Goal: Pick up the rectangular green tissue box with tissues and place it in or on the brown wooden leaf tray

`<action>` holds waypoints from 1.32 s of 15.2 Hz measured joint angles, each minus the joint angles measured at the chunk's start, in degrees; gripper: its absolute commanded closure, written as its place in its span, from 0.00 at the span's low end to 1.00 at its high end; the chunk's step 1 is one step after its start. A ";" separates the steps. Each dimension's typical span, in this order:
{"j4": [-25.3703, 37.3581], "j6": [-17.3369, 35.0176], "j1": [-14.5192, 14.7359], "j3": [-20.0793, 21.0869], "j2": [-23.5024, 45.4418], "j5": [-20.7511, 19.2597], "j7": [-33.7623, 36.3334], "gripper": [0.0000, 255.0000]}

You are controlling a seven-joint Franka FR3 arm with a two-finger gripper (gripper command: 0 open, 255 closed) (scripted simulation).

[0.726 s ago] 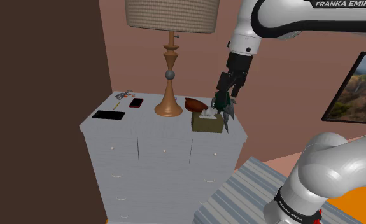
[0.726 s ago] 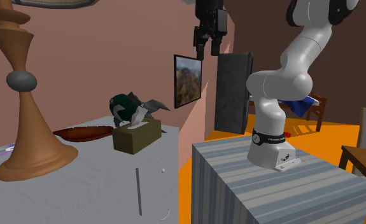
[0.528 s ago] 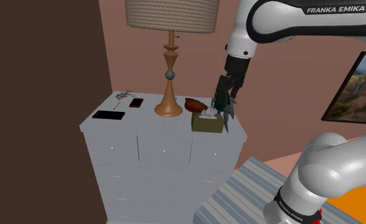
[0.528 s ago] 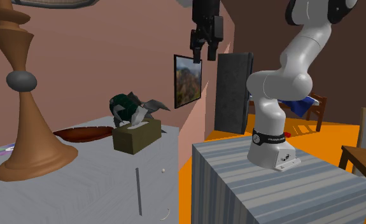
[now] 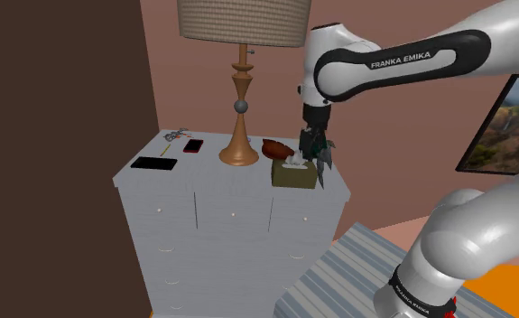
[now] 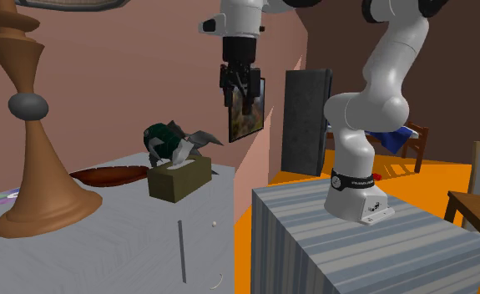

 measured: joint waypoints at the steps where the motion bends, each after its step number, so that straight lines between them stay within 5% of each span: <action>1: 0.10 1.15 -0.47 -0.07 1.46 -1.83 -1.00 0.00; 14: 6.31 15.69 -6.50 0.49 24.66 -29.72 -4.45 0.00; 20: 6.18 19.71 -7.99 -0.75 28.47 -34.48 -3.50 0.00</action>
